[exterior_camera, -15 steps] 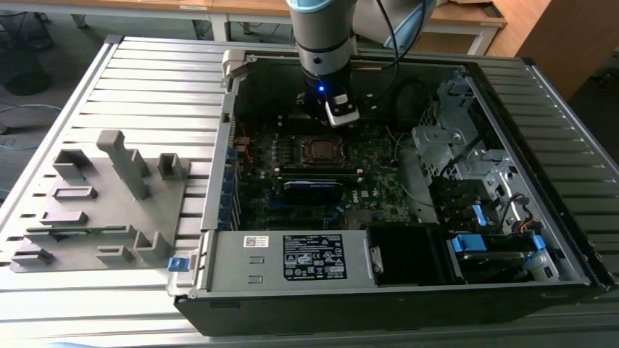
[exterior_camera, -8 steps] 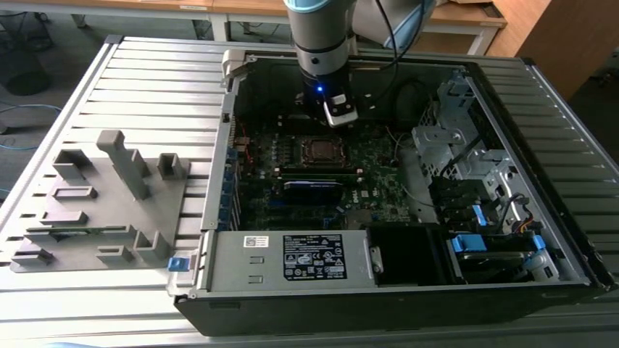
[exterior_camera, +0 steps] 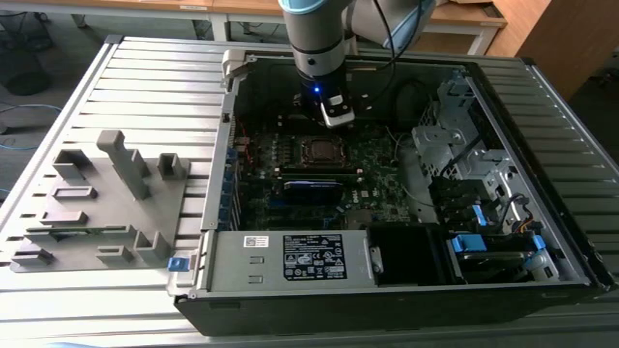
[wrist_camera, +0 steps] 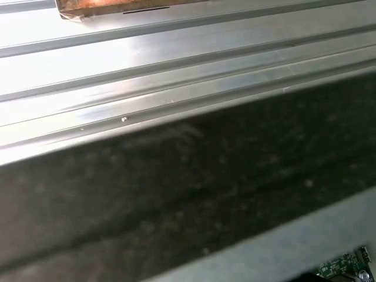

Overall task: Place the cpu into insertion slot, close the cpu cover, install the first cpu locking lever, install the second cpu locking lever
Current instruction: 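Install the first cpu locking lever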

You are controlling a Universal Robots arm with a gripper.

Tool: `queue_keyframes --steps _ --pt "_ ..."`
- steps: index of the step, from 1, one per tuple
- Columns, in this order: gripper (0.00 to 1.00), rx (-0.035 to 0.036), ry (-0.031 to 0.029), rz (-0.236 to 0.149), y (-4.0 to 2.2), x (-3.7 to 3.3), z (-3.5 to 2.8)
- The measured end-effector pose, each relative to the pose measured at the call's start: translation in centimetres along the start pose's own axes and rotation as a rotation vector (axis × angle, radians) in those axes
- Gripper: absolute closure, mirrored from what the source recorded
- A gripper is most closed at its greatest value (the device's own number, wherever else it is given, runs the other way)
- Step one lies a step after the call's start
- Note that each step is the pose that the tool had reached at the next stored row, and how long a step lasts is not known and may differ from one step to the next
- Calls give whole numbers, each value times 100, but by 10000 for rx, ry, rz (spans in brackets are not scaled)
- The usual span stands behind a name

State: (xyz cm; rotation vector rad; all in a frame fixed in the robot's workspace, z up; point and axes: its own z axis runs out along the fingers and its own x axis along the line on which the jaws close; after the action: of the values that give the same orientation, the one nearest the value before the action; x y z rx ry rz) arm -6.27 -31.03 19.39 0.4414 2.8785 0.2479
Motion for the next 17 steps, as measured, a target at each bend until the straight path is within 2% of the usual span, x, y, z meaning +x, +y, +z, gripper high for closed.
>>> queue_keyframes --steps 8,17 --pt "89 -30 -85 -22 -12 21 7" --pt "89 -52 -135 -101 -26 21 19"
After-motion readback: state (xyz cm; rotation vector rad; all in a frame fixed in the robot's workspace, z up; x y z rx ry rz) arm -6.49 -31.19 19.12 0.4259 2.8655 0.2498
